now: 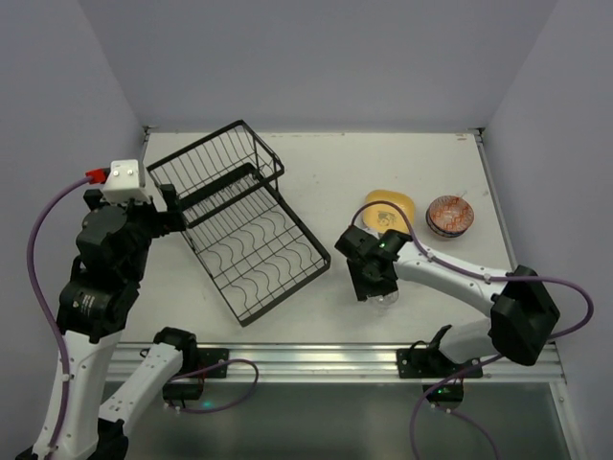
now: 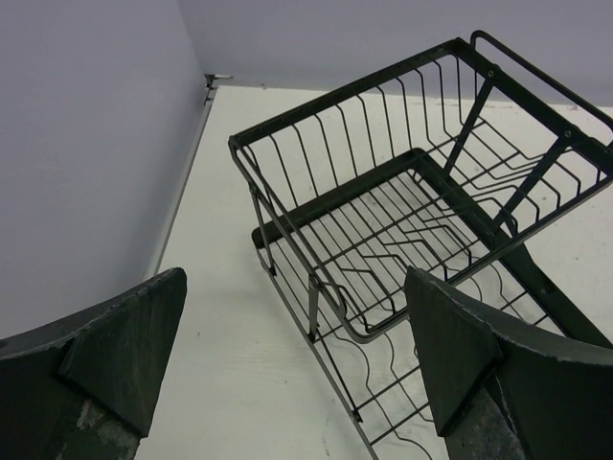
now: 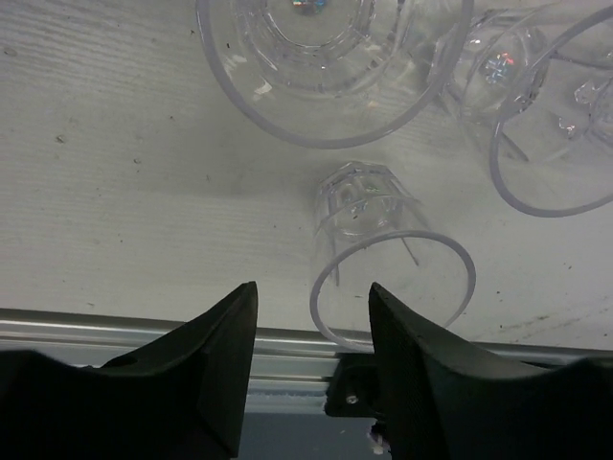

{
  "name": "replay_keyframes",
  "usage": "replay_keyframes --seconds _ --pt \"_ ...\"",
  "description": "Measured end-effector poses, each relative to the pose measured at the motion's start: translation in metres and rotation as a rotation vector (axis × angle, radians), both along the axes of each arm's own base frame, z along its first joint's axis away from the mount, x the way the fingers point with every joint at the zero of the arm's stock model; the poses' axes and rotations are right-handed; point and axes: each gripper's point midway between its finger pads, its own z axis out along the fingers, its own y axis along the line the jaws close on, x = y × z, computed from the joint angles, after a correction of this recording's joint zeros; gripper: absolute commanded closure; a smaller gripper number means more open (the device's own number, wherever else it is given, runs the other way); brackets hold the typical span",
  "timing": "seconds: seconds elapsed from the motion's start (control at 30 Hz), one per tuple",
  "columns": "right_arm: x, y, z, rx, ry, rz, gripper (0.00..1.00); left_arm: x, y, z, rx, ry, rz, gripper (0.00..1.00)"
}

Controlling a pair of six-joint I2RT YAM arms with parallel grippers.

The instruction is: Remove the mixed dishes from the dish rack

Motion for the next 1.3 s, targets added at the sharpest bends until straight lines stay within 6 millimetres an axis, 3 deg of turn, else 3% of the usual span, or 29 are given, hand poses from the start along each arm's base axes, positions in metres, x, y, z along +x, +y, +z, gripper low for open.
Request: replay_keyframes --seconds 0.1,0.13,0.2,0.33,0.43,0.53,0.63,0.93,1.07,1.3 --pt "0.0 -0.002 0.009 0.009 -0.018 -0.005 0.3 0.001 0.001 -0.001 0.0 0.003 0.01 0.0" --pt "0.002 -0.002 0.017 0.02 -0.041 -0.007 0.16 0.001 0.001 -0.001 -0.005 0.003 0.015 0.0" --pt "0.01 -0.002 0.04 0.057 -0.112 -0.016 0.02 0.002 0.002 -0.004 -0.013 0.005 0.024 0.0" --pt "0.047 -0.008 0.118 0.209 -0.389 -0.092 0.01 0.001 0.003 -0.026 -0.027 0.014 0.036 0.0" --pt "0.069 -0.041 0.19 0.311 -0.654 -0.214 0.01 -0.005 0.006 -0.043 -0.018 0.026 0.042 0.0" --pt "0.067 -0.083 0.244 0.342 -0.878 -0.306 0.01 -0.01 0.008 -0.045 -0.026 -0.018 0.044 0.0" --pt "0.048 -0.118 0.273 0.342 -1.024 -0.344 0.01 -0.015 0.01 -0.044 -0.038 -0.09 0.047 0.0" --pt "-0.007 -0.159 0.282 0.438 -1.159 -0.313 0.01 0.001 0.006 -0.082 -0.011 -0.019 0.045 0.0" --pt "-0.011 -0.168 0.273 0.401 -1.156 -0.317 0.01 -0.004 0.004 -0.089 -0.016 -0.02 0.024 0.0" --pt "-0.011 -0.168 0.249 0.336 -1.089 -0.304 0.01 -0.015 0.003 -0.076 -0.03 -0.061 0.003 0.0"
